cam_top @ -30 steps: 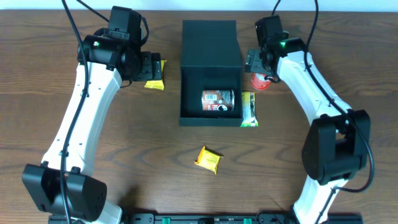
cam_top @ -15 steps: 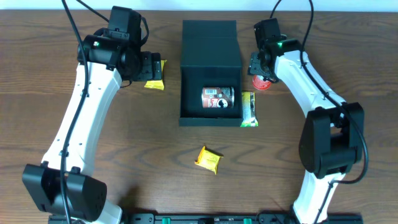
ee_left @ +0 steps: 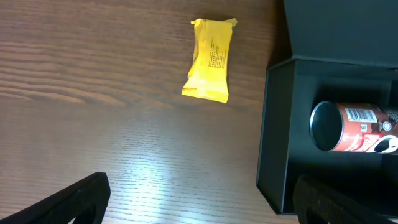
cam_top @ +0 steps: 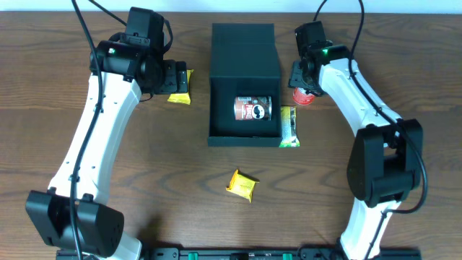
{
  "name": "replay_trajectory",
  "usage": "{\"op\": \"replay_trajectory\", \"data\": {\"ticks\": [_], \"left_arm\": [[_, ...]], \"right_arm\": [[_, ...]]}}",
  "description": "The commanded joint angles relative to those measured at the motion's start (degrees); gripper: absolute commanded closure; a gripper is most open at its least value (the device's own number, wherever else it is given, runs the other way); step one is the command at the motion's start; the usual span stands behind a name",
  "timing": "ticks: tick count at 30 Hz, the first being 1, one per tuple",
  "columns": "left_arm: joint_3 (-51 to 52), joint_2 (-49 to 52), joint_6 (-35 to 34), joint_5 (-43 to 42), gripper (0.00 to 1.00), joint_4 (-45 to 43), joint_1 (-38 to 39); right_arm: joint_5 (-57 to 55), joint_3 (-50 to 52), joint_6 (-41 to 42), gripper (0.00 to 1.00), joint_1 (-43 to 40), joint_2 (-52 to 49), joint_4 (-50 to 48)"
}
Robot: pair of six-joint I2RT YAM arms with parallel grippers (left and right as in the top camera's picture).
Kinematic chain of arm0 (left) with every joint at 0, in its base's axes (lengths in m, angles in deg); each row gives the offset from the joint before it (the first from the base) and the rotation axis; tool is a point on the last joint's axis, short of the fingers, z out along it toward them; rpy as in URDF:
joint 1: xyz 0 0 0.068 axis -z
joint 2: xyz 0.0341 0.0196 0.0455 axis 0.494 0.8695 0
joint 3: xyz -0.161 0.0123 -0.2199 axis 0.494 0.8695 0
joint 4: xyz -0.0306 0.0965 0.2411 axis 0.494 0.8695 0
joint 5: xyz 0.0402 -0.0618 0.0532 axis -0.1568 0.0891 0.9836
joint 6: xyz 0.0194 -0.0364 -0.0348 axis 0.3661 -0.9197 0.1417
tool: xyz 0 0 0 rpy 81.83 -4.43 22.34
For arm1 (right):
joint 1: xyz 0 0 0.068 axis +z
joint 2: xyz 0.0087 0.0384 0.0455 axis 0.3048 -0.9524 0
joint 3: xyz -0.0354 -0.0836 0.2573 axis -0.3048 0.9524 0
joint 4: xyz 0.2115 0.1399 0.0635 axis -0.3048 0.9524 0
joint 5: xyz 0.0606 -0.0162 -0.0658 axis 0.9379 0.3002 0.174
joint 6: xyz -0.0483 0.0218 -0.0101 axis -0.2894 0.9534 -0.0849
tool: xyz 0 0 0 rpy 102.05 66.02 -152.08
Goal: Pack container
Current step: 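Grasp the right red Pringles can with the right gripper and lift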
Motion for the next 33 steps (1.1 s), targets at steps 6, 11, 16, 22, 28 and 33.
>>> {"op": "replay_trajectory", "data": {"ticks": [6,11,16,22,28,33], "left_arm": [[0.0,0.2,0.8,0.2,0.05,0.2,-0.3],[0.0,0.2,0.8,0.2,0.05,0.9,-0.3],[0.0,0.2,0.8,0.2,0.05,1.1,-0.3],[0.0,0.2,0.8,0.2,0.05,1.4,-0.3],[0.0,0.2,0.8,0.2,0.04,1.5,-0.3],[0.0,0.2,0.8,0.2,0.05,1.6,-0.3]], "right_arm": [[2.6,-4.5,0.0,0.32,-0.3,0.0,5.1],[6.4,-10.1,0.0,0.29,-0.3,0.0,9.5],[11.3,-16.0,0.0,0.28,-0.7,0.1,14.6],[19.2,-19.2,0.0,0.27,-2.9,1.4,18.7],[31.0,-19.2,-0.1,0.29,-6.8,3.5,20.4],[40.9,-19.2,-0.9,0.31,-8.7,3.5,22.2]]}}
